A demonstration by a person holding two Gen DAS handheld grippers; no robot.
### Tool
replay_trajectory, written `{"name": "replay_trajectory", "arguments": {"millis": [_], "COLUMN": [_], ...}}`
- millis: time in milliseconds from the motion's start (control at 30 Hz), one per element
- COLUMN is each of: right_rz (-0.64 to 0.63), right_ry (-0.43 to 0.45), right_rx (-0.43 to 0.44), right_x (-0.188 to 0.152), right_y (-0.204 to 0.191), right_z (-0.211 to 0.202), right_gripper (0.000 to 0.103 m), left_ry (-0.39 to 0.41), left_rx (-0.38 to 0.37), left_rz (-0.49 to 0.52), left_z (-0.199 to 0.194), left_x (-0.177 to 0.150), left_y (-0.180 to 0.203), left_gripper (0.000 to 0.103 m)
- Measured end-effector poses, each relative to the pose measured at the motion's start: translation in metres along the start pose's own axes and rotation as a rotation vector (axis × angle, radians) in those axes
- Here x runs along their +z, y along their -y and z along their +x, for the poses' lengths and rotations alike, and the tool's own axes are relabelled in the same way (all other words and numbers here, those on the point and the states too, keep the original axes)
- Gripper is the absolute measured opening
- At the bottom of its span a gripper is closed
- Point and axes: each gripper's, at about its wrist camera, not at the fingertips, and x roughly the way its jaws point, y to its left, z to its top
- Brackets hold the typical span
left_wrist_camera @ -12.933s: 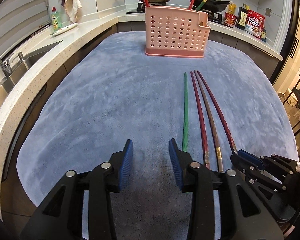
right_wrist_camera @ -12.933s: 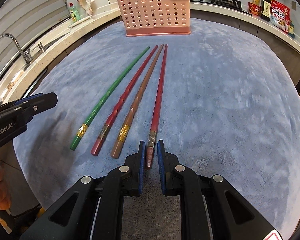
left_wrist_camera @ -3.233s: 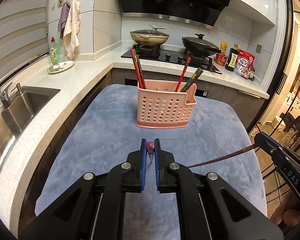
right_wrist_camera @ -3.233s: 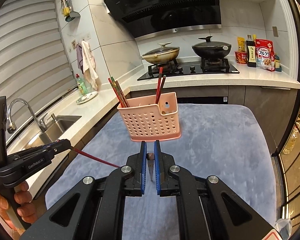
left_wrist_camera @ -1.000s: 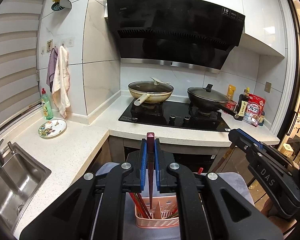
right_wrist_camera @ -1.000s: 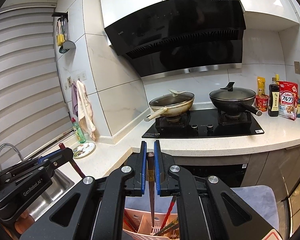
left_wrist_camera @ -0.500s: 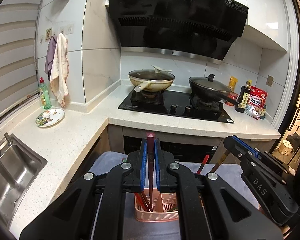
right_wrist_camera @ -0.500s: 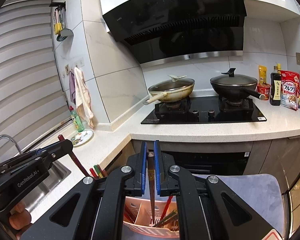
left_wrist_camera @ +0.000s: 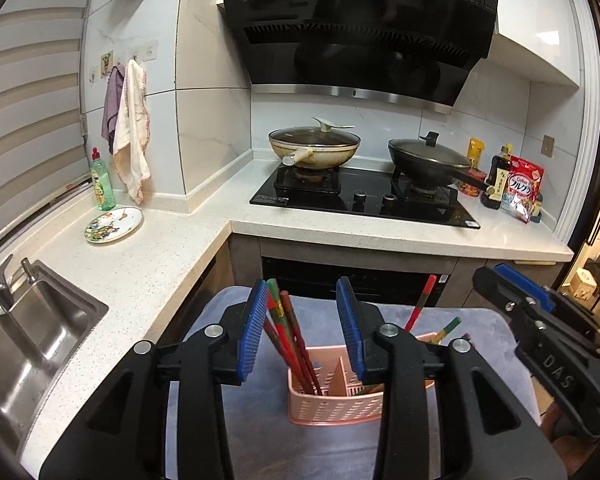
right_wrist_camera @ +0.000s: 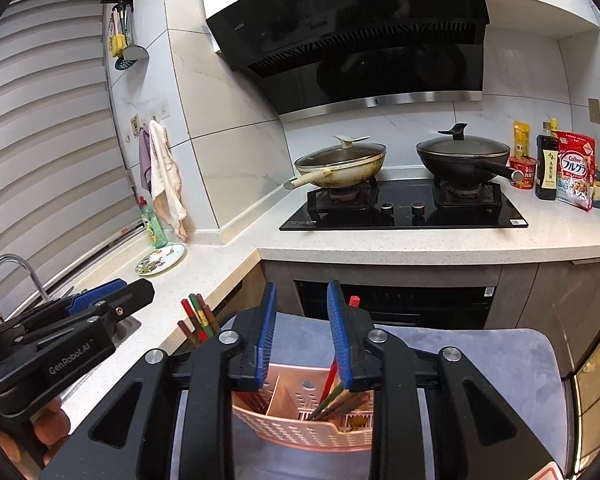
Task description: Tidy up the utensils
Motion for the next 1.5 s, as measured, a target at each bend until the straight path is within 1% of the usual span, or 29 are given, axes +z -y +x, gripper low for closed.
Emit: {"name": "replay_trajectory", "arguments": {"millis": [133,233,300,467,533,600,667,767,867,933,1067,1100,1167,1333,1400,1433,1467,1500], "right_rz": [-0.004,-0.017,-0.029,-0.065,-0.057,-0.043,-0.029,0.001,0.014,0.011,-0.019,-0.026,-0.039,-0.053,-0.052,-0.052,-0.051,-0.049], "right_ry": [-0.007,-0.015,-0.023,-0.061,-0.082,-0.101,-0.113,-0.129,-0.143,-0.15,-0.161,-0.164,-0.172,-0.193,-0.201,-0.204,-0.207,-0.209], "right_rx": [0.006,0.0,-0.007,-0.033,-0.028,-0.026,-0.025,-0.027,-0.04,-0.053,-0.083,-0.087,-0.096,-0.112,-0.118,-0.121,-0.123,-0.124], "right_x": [-0.007,-0.016,-0.023,-0.047,-0.055,-0.064,-0.07,-0.081,-0.091,-0.096,-0.105,-0.107,-0.113,-0.121,-0.124,-0.126,-0.127,-0.128], "right_y": [-0.001,-0.004,-0.005,-0.009,-0.009,-0.007,-0.005,-0.001,0.001,0.001,-0.004,-0.005,-0.007,-0.011,-0.011,-0.011,-0.01,-0.01], "right_z": [-0.016,-0.028,-0.036,-0.056,-0.062,-0.069,-0.075,-0.085,-0.095,-0.099,-0.107,-0.108,-0.11,-0.112,-0.113,-0.113,-0.113,-0.112], "right_gripper": [0.031,0.034,0.036,0.037,0.041,0.043,0.044,0.048,0.049,0.051,0.06,0.061,0.065,0.068,0.068,0.069,0.072,0.072], "left_ry": [-0.008,-0.006,0.004,0.003,0.006,0.006,0.007,0.006,-0.016,-0.024,-0.026,-0.028,-0.034,-0.062,-0.071,-0.076,-0.077,-0.081], "left_rx": [0.019,0.025,0.039,0.044,0.054,0.059,0.071,0.081,0.076,0.079,0.092,0.098,0.101,0.106,0.11,0.112,0.115,0.119], "left_rz": [0.024,0.036,0.052,0.073,0.084,0.091,0.093,0.1,0.094,0.089,0.083,0.083,0.079,0.075,0.072,0.07,0.069,0.067], "left_z": [-0.009,-0.019,-0.028,-0.043,-0.05,-0.057,-0.064,-0.072,-0.077,-0.079,-0.085,-0.087,-0.088,-0.09,-0.09,-0.09,-0.091,-0.091], "left_x": [-0.009,-0.017,-0.023,-0.036,-0.043,-0.051,-0.059,-0.069,-0.08,-0.086,-0.098,-0.101,-0.106,-0.119,-0.123,-0.125,-0.127,-0.13], "left_y": [0.004,0.006,0.009,0.015,0.018,0.02,0.021,0.023,0.022,0.022,0.02,0.019,0.018,0.017,0.016,0.016,0.016,0.015], "left_gripper": [0.035,0.047,0.048,0.048,0.048,0.051,0.059,0.06,0.061,0.062,0.069,0.069,0.071,0.071,0.073,0.075,0.076,0.076]}}
